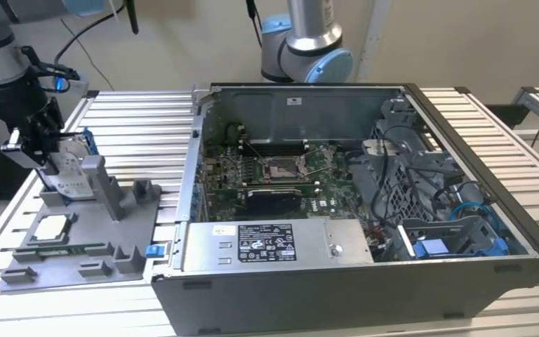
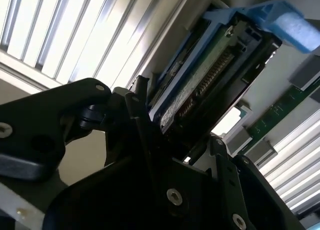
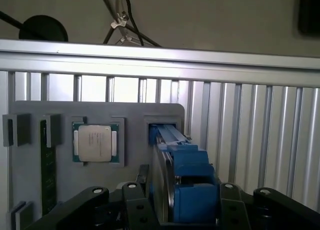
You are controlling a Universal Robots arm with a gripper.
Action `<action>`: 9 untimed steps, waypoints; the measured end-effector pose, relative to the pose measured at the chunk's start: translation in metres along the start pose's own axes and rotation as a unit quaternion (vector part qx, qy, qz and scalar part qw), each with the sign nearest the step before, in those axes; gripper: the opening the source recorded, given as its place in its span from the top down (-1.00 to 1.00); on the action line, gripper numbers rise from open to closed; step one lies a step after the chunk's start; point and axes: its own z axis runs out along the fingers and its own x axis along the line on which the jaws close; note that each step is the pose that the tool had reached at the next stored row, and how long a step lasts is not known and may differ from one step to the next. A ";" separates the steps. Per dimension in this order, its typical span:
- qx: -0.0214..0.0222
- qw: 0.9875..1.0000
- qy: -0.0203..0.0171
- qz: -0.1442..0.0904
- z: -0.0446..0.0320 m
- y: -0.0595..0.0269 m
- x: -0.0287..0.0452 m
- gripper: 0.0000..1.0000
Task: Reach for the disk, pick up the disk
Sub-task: 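Pick up the disk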
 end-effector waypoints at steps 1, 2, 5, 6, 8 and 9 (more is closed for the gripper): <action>0.000 1.000 -0.001 0.000 0.0006 0.0000 0.0001 -1.00; 0.000 1.000 -0.001 0.000 0.0010 -0.0001 0.0001 -1.00; 0.001 1.000 -0.001 0.000 0.0017 -0.0001 0.0000 -1.00; 0.001 1.000 -0.001 0.000 0.0017 -0.0001 0.0000 1.00; 0.001 1.000 -0.001 0.000 0.0015 -0.0002 0.0000 1.00; 0.001 1.000 -0.001 0.000 0.0015 -0.0003 0.0001 1.00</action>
